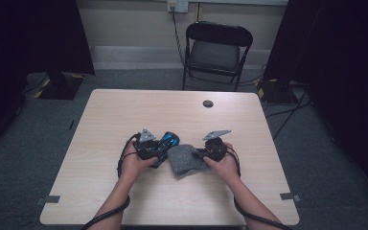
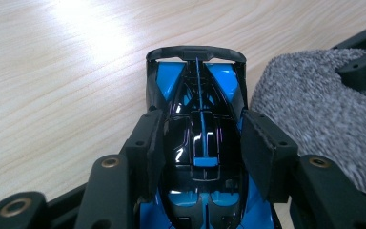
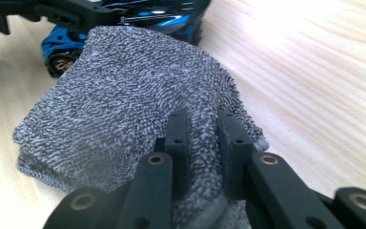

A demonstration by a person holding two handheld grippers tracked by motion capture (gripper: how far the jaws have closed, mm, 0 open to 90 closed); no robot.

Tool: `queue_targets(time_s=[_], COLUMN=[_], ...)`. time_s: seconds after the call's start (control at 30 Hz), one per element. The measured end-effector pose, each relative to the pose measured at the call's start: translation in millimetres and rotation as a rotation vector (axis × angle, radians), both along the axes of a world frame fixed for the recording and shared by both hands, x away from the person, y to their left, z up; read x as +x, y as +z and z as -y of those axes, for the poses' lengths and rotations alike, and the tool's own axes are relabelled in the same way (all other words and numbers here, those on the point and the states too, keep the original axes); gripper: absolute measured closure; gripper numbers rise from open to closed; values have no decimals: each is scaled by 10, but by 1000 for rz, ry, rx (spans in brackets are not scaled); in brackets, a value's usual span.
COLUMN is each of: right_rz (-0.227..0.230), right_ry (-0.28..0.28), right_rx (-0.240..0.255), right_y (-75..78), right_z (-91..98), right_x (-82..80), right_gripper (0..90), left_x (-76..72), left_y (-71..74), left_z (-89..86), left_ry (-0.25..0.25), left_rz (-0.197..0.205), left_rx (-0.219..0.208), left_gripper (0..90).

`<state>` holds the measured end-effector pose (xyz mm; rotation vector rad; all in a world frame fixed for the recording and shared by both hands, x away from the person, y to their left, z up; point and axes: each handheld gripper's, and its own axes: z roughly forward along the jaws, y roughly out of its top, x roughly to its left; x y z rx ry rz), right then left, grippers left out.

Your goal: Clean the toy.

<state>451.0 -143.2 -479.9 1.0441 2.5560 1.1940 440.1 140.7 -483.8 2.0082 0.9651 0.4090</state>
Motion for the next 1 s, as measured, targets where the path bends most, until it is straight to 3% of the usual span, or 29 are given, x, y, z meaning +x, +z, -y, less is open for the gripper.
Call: queue_targets(time_s=[0.67, 1.0], right_rz=[12, 22], right_ry=[-56, -116], right_rx=[-39, -35], right_y=[35, 52], right_z=[93, 241], right_x=[149, 165], right_gripper=[771, 771], left_x=[-1, -3], left_y=[-2, -3], left_z=[0, 2], left_ry=[0, 0], left_rz=[-2, 0], left_rx=[-5, -4], left_gripper=[507, 507])
